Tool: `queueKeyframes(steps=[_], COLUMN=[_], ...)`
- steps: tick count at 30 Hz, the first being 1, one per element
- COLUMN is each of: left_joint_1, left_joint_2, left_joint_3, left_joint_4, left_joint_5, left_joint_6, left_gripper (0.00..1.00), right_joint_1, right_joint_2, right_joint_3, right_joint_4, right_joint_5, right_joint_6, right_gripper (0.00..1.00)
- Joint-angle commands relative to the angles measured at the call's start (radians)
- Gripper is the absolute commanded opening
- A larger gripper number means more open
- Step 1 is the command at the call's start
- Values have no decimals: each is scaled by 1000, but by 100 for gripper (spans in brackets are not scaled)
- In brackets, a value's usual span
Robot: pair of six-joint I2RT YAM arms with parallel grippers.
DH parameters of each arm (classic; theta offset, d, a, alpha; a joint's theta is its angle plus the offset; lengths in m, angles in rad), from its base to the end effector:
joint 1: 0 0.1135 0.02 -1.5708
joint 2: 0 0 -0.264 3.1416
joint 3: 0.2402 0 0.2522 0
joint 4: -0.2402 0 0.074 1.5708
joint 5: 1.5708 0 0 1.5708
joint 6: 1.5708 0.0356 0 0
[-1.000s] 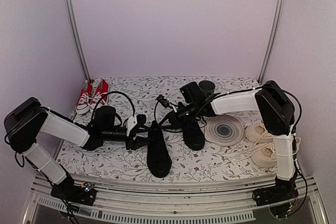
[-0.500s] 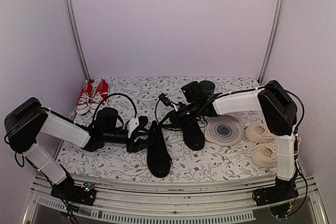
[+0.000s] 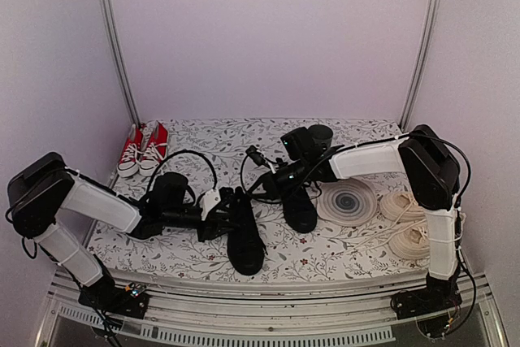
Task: Tie the shoes
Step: Pull the loops with the shoelace from the shoe.
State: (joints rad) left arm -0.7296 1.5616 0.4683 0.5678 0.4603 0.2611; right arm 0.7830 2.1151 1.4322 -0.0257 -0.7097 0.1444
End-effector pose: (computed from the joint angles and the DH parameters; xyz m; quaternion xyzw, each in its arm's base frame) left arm 0.1945 -0.1951 0.1344 0.5012 0.6881 -0.3051 0.4269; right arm 0.3106 0.3418 0.1656 -0.4053 0.7633 0.4576 0.2093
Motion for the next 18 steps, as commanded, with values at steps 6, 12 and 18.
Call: queueKeyframes(steps=[6, 12, 18], left_joint_1=[-7, 15, 39], left_joint_2=[-84, -90, -66], left_joint_3=[-48, -66, -74], left_joint_4=[-7, -41, -37], left_joint_5=[-100, -115, -125], left_joint_6=[4, -66, -126], left_gripper=[0, 0, 0], right_joint_1=[-13, -24, -25], right_joint_2=[-63, -78, -82], right_joint_3=[-49, -97, -125], right_joint_4=[20, 22, 19], right_joint_5=[37, 53, 51], right_joint_6=[10, 18, 20], right_gripper=[1, 1, 1])
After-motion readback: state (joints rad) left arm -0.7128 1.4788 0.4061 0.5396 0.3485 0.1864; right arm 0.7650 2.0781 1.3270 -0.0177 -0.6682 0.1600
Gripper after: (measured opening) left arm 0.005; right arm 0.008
